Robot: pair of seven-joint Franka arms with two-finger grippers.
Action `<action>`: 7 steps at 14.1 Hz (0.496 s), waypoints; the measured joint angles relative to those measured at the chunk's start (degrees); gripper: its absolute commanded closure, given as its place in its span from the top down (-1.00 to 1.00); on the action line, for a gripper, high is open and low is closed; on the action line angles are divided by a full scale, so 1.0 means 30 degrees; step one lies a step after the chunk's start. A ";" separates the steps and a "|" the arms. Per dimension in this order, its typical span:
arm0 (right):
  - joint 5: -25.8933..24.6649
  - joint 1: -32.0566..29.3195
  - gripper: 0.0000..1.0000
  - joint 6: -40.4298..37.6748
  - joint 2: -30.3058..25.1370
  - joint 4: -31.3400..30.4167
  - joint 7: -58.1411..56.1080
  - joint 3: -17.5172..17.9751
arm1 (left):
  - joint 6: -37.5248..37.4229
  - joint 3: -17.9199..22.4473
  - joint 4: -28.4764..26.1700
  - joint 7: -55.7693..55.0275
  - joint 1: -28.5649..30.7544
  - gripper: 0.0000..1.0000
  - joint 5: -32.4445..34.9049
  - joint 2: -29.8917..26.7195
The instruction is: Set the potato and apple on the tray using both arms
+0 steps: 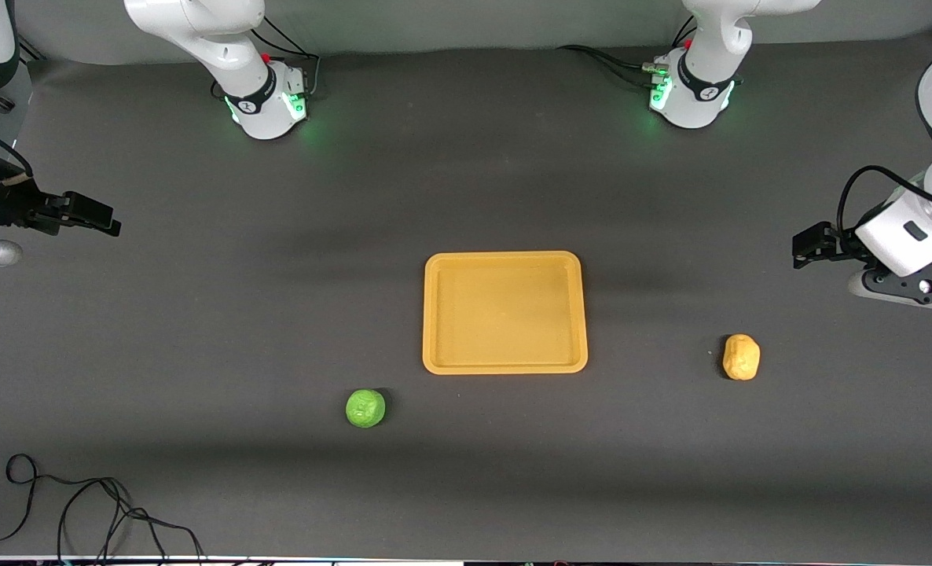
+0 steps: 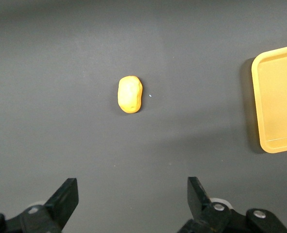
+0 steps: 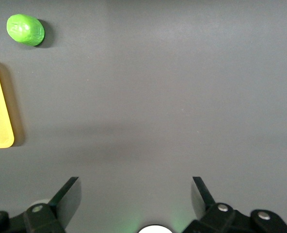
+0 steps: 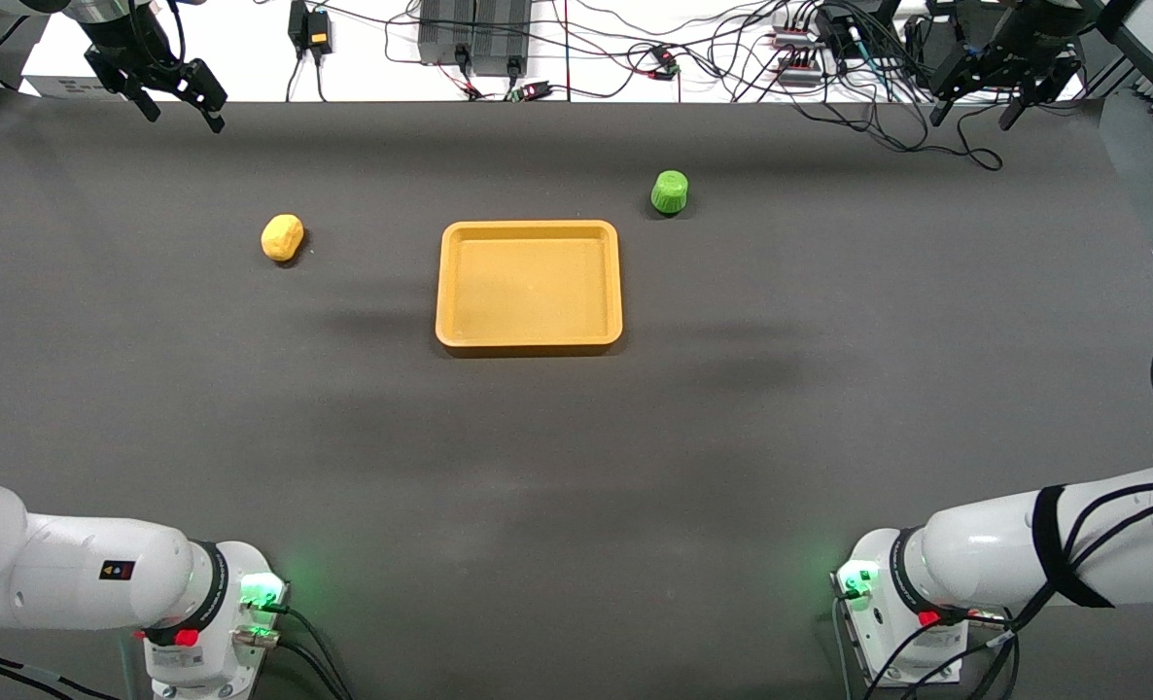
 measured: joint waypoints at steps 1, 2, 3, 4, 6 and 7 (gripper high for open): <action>0.0000 0.0000 1.00 0.0004 0.0001 0.0024 0.0000 0.0000 | 0.0000 0.0000 0.0000 0.0000 0.0000 0.99 0.0000 0.0000; 0.0000 0.0001 1.00 0.0006 0.0001 0.0044 0.0000 0.0000 | 0.0001 0.0000 0.0000 0.0000 0.0000 0.99 0.0000 0.0000; 0.0000 0.0002 1.00 0.0008 0.0004 0.0049 -0.0010 0.0000 | 0.0000 0.0000 0.0000 0.0000 0.0000 0.99 0.0000 0.0000; 0.0000 0.0008 1.00 0.0030 0.0013 0.0050 -0.0062 0.0000 | 0.0000 0.0000 0.0000 0.0000 0.0000 0.99 0.0000 0.0000; 0.0000 0.0036 1.00 0.0142 0.0052 0.0049 -0.0175 0.0004 | 0.0001 0.0000 -0.0035 0.0000 0.0000 0.99 -0.0059 0.0019; 0.0000 0.0044 1.00 0.0205 0.0075 0.0048 -0.0188 0.0006 | 0.0030 0.0000 -0.0099 0.0000 0.0000 0.98 -0.0180 0.0066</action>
